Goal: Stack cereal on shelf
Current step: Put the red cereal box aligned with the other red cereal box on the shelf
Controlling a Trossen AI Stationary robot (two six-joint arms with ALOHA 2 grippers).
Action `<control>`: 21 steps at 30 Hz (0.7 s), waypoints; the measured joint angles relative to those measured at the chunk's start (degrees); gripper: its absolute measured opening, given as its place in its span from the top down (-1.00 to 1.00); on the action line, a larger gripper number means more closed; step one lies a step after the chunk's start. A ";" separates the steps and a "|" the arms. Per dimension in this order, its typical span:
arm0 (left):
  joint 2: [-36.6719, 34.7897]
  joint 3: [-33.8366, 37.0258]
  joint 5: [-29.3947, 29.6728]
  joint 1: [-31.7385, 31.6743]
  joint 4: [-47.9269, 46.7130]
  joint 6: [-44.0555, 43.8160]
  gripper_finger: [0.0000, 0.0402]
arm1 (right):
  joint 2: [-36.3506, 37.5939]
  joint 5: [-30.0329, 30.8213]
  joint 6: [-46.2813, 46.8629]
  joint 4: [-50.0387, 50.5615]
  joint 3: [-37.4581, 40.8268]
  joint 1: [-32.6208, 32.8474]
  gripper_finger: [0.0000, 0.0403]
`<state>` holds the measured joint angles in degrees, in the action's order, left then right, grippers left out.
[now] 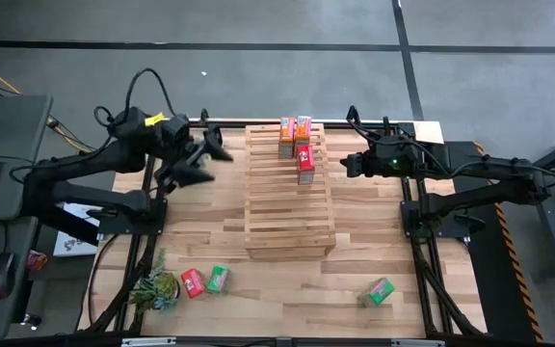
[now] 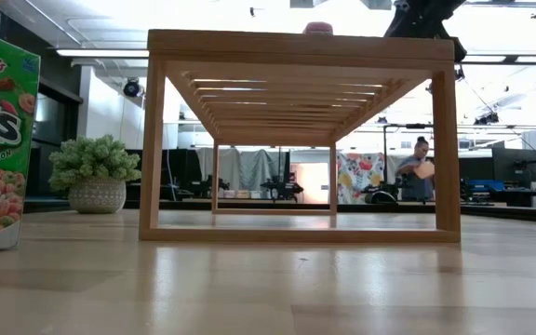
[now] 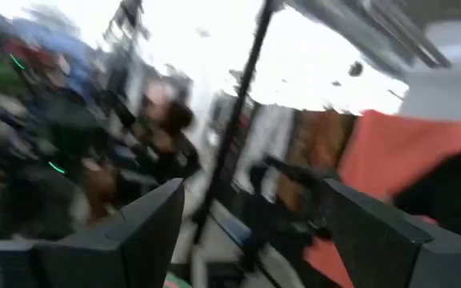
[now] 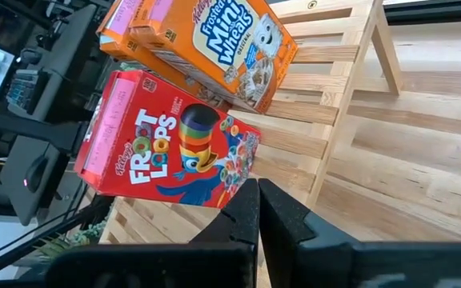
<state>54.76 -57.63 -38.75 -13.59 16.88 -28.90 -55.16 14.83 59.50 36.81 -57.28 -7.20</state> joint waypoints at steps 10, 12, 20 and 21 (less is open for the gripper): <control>5.19 -25.81 13.05 19.94 -74.83 30.65 -0.40 | 0.00 1.75 -0.30 1.40 0.00 -0.04 1.00; 6.92 -27.56 19.74 25.72 -84.63 35.93 -0.40 | 0.00 2.24 -0.95 1.84 0.00 -0.04 1.00; 13.10 -19.01 30.06 44.15 -92.34 41.99 -0.40 | 0.00 4.32 -2.41 3.78 0.00 -0.10 1.00; 13.61 -17.04 30.07 45.76 -92.38 41.24 -0.40 | 0.00 4.23 -2.85 4.22 0.00 -0.29 1.00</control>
<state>68.37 -74.67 -8.69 32.17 -75.50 12.33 -55.16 19.06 56.65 41.03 -57.28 -7.49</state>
